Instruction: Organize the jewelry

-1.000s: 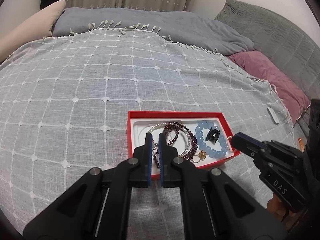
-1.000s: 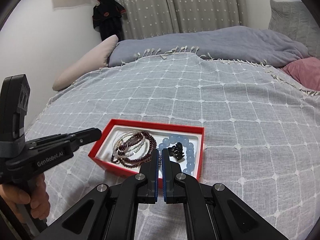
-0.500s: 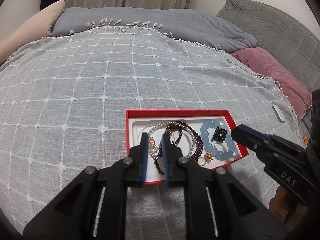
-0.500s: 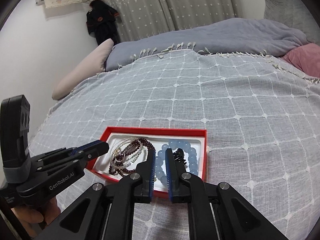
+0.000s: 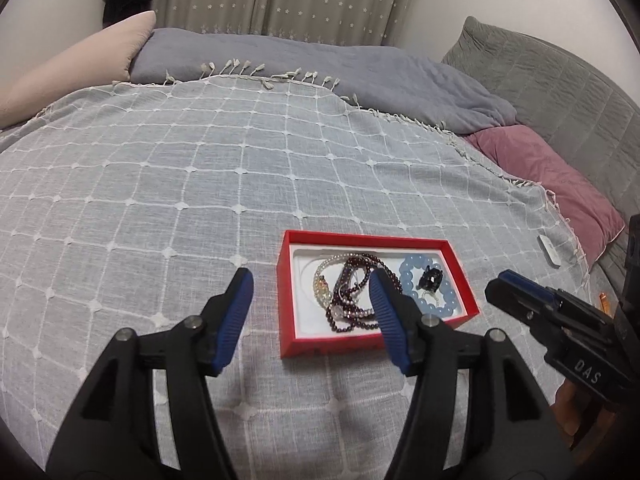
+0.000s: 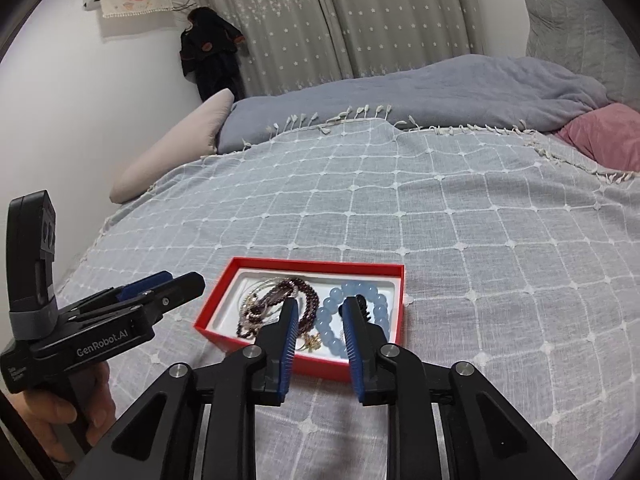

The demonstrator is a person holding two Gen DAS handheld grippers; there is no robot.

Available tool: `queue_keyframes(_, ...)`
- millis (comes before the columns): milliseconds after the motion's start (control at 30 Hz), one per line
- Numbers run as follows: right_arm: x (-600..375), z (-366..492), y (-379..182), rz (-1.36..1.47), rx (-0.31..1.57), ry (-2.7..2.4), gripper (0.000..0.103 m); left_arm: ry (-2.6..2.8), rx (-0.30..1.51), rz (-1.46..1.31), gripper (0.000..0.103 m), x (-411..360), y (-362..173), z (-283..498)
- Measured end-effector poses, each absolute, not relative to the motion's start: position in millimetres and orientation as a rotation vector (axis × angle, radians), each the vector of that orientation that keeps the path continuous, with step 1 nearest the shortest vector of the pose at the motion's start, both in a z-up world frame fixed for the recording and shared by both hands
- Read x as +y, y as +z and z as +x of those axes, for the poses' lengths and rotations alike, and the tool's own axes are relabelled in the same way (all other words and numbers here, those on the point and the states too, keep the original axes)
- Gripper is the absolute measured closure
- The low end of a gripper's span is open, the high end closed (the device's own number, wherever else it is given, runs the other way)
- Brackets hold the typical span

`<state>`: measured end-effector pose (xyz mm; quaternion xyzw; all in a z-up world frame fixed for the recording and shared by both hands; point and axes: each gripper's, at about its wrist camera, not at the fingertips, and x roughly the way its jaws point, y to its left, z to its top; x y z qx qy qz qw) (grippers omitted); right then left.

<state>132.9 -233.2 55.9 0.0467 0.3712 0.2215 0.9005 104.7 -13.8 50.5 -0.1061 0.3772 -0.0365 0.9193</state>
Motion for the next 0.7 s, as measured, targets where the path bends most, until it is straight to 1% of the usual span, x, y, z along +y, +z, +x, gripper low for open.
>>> queue_keyframes(33, -234, 128, 56, 0.102, 0.77, 0.462, 0.066, -0.071, 0.773, -0.221, 0.041, -13, 52, 101)
queue_keyframes(67, -235, 123, 56, 0.103, 0.772, 0.464, 0.047, -0.068, 0.77, -0.222, 0.04, -14, 53, 97)
queue_keyframes(100, -236, 116, 56, 0.1, 0.771, 0.469, 0.036, -0.063, 0.769, -0.221, 0.038, -14, 53, 92)
queue_keyframes(133, -235, 110, 57, 0.092, 0.769, 0.478, 0.036, -0.061, 0.769, -0.22, 0.035, -14, 54, 87)
queue_keyframes(267, -237, 92, 67, 0.087, 0.751, 0.513, 0.036, -0.069, 0.774, -0.227, 0.032, -9, 56, 61)
queue_keyframes(300, -240, 88, 71, 0.107, 0.744, 0.521, 0.035, -0.063, 0.772, -0.239, 0.027, -6, 55, 54)
queue_keyframes(333, -243, 85, 74, 0.124, 0.739, 0.525, 0.034, -0.05, 0.767, -0.246, 0.02, -6, 54, 47)
queue_keyframes(400, -250, 75, 75, 0.155, 0.739, 0.523, 0.028, -0.013, 0.77, -0.221, 0.015, -11, 49, 34)
queue_keyframes(533, -248, 47, 67, 0.068, 0.743, 0.487, 0.025, 0.033, 0.803, -0.134, 0.015, -29, 38, 17)
queue_keyframes(600, -242, 36, 63, 0.023, 0.729, 0.461, 0.018, 0.052, 0.823, -0.125, 0.013, -31, 32, 11)
queue_keyframes(700, -231, 30, 58, -0.008, 0.727, 0.451, 0.013, 0.08, 0.842, -0.13, 0.003, -30, 31, 6)
